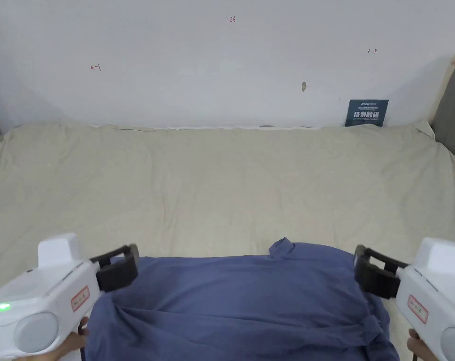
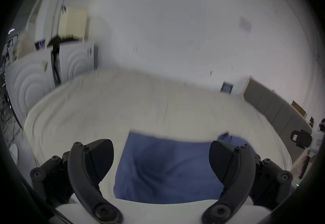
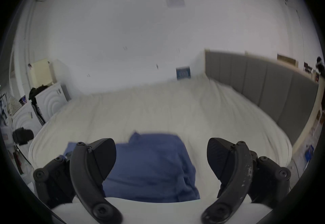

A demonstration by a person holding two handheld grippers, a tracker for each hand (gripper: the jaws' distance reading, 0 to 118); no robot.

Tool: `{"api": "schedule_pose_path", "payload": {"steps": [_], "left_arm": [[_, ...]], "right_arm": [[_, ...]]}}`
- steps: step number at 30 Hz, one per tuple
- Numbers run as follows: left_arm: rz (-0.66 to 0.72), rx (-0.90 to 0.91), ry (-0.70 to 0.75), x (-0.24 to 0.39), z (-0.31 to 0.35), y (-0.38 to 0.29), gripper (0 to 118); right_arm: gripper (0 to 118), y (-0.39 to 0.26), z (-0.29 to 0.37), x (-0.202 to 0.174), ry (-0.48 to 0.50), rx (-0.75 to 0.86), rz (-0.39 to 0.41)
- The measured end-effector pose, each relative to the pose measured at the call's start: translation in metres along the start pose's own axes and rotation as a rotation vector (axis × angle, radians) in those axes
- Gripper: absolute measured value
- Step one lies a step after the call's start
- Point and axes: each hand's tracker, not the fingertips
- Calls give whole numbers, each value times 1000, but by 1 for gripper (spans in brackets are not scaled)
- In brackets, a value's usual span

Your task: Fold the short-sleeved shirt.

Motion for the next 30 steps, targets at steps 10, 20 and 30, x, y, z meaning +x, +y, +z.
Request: {"api": "schedule_pose_path", "payload": {"steps": [10, 20, 30], "left_arm": [[-111, 291, 31, 37, 15, 6, 28], [-175, 231, 18, 43, -9, 4, 0], [-145, -132, 2, 6, -129, 29, 0]], "right_arm": [[53, 25, 29, -40, -53, 232, 160], [2, 24, 13, -42, -56, 237, 196], [2, 36, -35, -41, -56, 200, 194]]}}
